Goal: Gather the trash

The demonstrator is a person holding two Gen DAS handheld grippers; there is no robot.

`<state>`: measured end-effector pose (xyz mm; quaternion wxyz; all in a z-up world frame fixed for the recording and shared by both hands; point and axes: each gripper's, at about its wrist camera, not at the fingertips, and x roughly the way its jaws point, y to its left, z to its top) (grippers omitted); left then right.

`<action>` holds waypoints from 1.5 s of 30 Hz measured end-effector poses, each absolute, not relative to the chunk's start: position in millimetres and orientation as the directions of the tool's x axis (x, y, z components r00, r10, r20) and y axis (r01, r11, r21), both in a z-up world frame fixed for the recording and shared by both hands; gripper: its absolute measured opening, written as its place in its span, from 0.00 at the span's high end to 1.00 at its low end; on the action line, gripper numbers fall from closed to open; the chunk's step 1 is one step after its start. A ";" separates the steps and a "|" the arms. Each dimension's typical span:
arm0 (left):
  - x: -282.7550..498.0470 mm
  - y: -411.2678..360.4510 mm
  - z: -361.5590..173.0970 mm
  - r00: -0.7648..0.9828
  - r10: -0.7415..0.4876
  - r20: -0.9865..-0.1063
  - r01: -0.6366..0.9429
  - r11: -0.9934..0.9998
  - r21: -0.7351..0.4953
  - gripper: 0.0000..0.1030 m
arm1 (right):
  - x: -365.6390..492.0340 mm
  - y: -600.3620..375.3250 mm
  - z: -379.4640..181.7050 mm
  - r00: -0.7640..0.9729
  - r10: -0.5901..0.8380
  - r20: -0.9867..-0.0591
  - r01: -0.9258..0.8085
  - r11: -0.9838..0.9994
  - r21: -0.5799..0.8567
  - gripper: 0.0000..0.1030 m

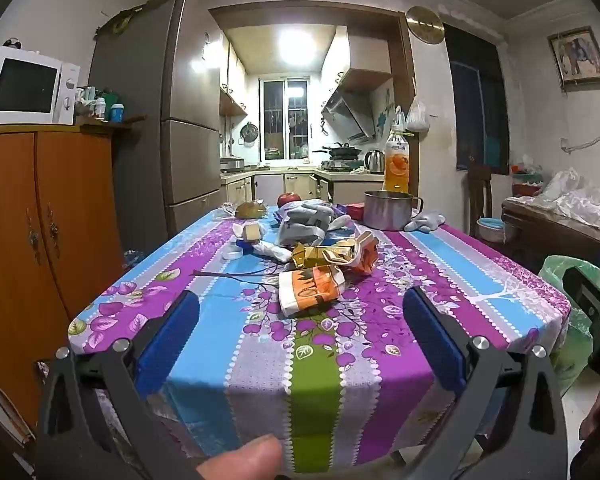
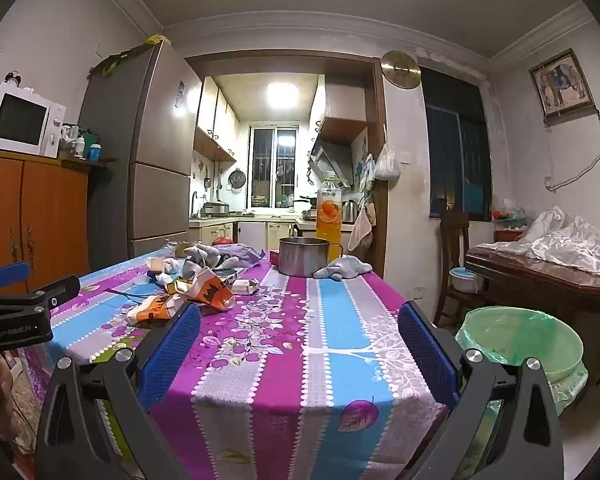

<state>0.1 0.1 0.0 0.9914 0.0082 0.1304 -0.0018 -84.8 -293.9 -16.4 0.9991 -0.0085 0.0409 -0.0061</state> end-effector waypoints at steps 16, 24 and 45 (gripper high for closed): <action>10.2 -6.3 -11.2 0.962 0.003 -0.274 0.007 0.999 0.035 0.05 | -74.0 -292.5 -28.0 0.995 -0.013 -0.098 0.011 1.000 -0.019 0.05; 10.5 -4.7 -11.8 0.961 0.002 -0.278 0.007 0.999 0.033 0.05 | -70.7 -293.2 -28.4 0.994 -0.009 -0.105 0.008 1.000 -0.017 0.05; 12.5 -2.8 -12.5 0.957 0.002 -0.289 0.007 0.999 0.032 0.05 | -69.6 -291.3 -23.1 0.993 0.005 -0.115 -0.009 1.000 -0.027 0.05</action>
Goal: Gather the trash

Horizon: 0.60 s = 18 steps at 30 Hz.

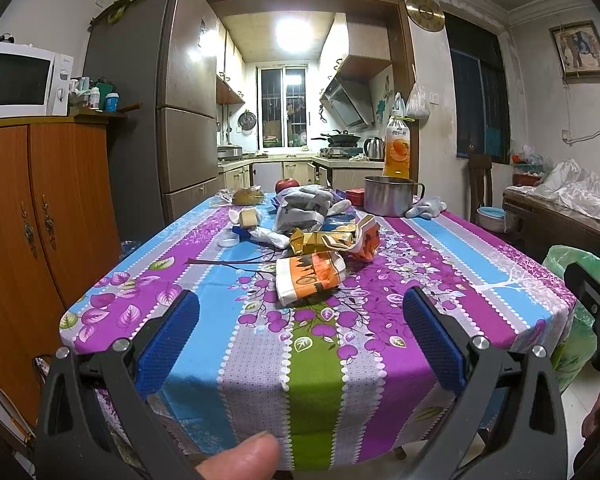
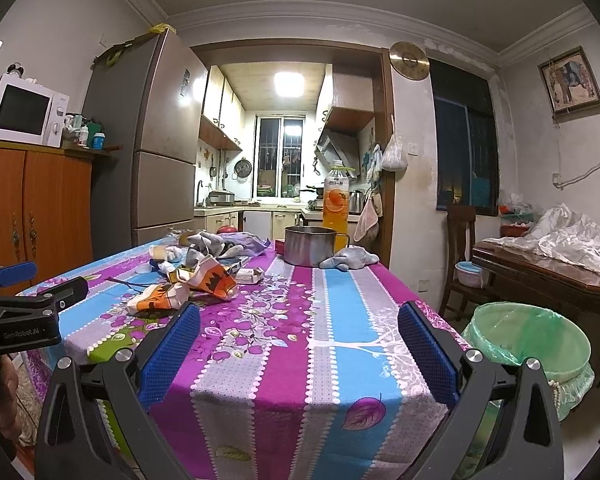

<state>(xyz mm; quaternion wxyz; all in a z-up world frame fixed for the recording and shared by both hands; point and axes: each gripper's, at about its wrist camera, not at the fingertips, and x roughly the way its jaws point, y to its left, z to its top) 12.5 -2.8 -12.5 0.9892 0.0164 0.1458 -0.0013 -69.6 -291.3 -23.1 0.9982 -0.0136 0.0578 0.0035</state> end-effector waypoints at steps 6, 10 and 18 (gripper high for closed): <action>12.5 -2.5 -12.9 0.957 0.001 -0.290 0.008 1.000 0.030 0.05 | -69.3 -291.3 -23.3 0.993 0.006 -0.118 -0.009 1.000 -0.027 0.05; 12.8 -2.9 -13.5 0.957 0.001 -0.290 0.008 0.999 0.031 0.05 | -67.2 -290.1 -21.3 0.992 0.009 -0.123 -0.013 0.999 -0.031 0.05; 19.6 -2.7 -16.0 0.953 0.004 -0.302 0.006 0.999 0.033 0.05 | -61.0 -287.2 -22.5 0.991 0.023 -0.132 -0.028 0.999 -0.039 0.05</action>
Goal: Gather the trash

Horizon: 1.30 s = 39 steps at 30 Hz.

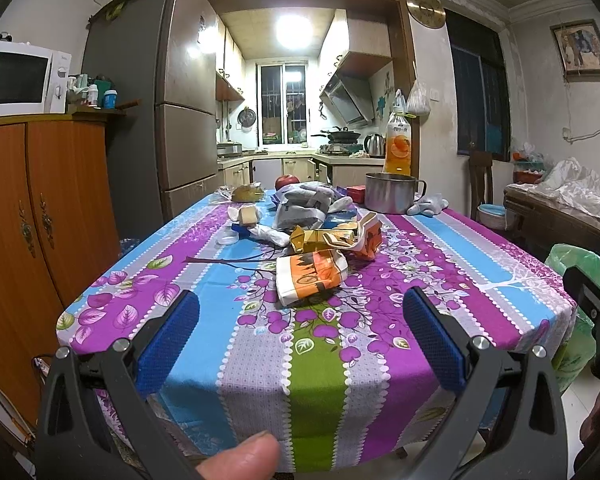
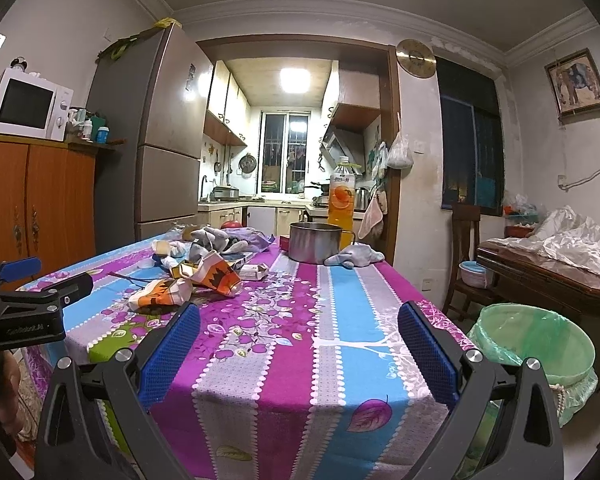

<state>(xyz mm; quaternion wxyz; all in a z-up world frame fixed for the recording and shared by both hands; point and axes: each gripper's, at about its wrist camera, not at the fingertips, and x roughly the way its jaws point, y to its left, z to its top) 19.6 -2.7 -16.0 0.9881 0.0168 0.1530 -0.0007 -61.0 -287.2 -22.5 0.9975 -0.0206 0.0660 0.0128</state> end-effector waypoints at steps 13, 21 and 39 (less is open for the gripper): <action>39.4 3.3 -10.3 0.956 0.001 -0.292 0.019 0.998 0.063 0.05 | -48.2 -286.8 -19.8 0.989 0.058 -0.134 -0.063 0.998 -0.030 0.05; 47.4 4.7 -11.1 0.951 0.001 -0.309 0.018 0.998 0.059 0.05 | -42.0 -284.4 -18.4 0.987 0.060 -0.150 -0.065 0.998 -0.024 0.05; 177.2 43.1 -39.7 0.732 -0.235 -0.640 0.195 0.972 -0.134 0.20 | 16.8 -292.6 -29.2 0.949 0.132 -0.287 -0.126 0.991 0.039 0.05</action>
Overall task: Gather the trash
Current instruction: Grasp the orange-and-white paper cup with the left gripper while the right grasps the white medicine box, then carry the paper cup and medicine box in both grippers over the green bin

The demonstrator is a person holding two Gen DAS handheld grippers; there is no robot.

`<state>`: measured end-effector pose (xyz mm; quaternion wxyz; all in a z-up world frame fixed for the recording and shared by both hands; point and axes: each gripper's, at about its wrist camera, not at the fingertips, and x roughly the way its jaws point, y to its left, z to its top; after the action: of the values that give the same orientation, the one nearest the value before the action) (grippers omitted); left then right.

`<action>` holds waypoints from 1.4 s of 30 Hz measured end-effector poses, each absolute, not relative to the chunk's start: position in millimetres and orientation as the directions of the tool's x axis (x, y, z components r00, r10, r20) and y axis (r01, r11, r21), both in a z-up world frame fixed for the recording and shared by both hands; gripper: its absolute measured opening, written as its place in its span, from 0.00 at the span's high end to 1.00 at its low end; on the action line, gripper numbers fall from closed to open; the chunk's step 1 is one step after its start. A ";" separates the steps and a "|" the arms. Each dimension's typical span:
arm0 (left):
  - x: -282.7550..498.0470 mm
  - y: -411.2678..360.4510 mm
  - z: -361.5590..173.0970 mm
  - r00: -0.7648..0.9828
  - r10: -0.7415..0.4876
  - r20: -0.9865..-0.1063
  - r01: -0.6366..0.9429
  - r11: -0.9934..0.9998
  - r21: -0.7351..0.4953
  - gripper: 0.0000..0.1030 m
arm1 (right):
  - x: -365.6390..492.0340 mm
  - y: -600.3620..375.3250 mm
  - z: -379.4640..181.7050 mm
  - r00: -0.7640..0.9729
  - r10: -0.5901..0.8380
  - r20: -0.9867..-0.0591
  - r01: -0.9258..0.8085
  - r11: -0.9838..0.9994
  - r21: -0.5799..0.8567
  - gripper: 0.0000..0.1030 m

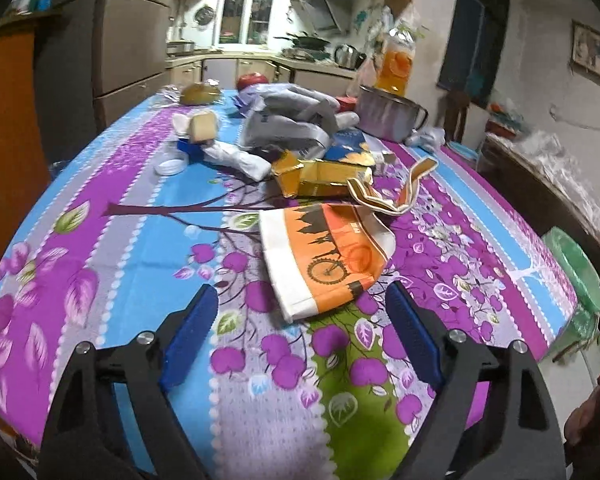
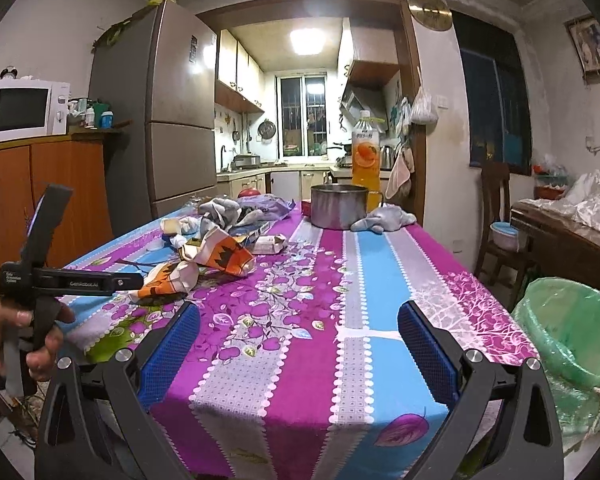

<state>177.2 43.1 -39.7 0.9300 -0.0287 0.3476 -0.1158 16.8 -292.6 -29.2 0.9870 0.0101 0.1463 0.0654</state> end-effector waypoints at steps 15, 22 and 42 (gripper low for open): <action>211.4 -16.9 -55.5 0.677 -0.107 -0.728 0.329 0.929 0.170 0.34 | 48.4 -298.8 -41.0 0.930 0.175 -0.324 -0.147 0.983 0.109 0.05; 208.4 -2.9 -38.1 0.690 -0.155 -0.707 0.313 0.944 0.099 0.64 | 83.1 -298.1 -20.9 0.902 0.291 -0.317 -0.267 0.956 0.119 0.05; 218.9 55.5 -11.5 0.696 -0.281 -0.661 0.239 0.958 -0.155 0.85 | 336.7 -258.1 -12.0 0.604 0.470 -0.643 -0.512 0.848 0.138 0.56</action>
<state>218.9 55.5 -11.5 0.9205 -0.0286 0.3632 -0.1412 336.7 -258.1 -12.0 0.8952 -0.0299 0.3502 0.2742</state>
